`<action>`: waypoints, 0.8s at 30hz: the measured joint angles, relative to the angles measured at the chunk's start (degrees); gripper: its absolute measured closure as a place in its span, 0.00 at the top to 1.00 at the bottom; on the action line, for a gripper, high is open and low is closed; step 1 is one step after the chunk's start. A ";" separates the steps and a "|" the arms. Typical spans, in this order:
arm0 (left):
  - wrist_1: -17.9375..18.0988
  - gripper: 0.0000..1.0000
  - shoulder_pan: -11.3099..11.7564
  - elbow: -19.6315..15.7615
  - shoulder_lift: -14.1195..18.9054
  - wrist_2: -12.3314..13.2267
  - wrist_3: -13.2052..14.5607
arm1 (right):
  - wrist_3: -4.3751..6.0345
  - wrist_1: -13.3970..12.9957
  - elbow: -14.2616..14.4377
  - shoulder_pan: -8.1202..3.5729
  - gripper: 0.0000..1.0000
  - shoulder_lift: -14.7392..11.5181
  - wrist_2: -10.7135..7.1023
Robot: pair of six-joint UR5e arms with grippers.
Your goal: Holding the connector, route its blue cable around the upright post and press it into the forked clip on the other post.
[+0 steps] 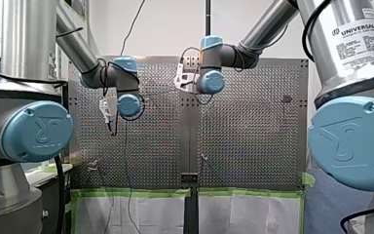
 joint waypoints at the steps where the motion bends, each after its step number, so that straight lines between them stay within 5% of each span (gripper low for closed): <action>1: -0.47 0.00 0.15 0.39 0.62 -0.38 -0.37 | 0.01 0.29 -0.47 -0.01 0.00 -0.31 -0.20; 9: -4.12 0.00 1.16 3.94 4.50 -2.26 -2.44 | 0.10 2.45 -4.34 -0.41 0.00 -0.92 -2.56; 24: -12.08 0.00 5.23 11.92 10.05 -0.88 -5.41 | 0.21 4.44 -11.28 -1.90 0.00 0.49 -6.96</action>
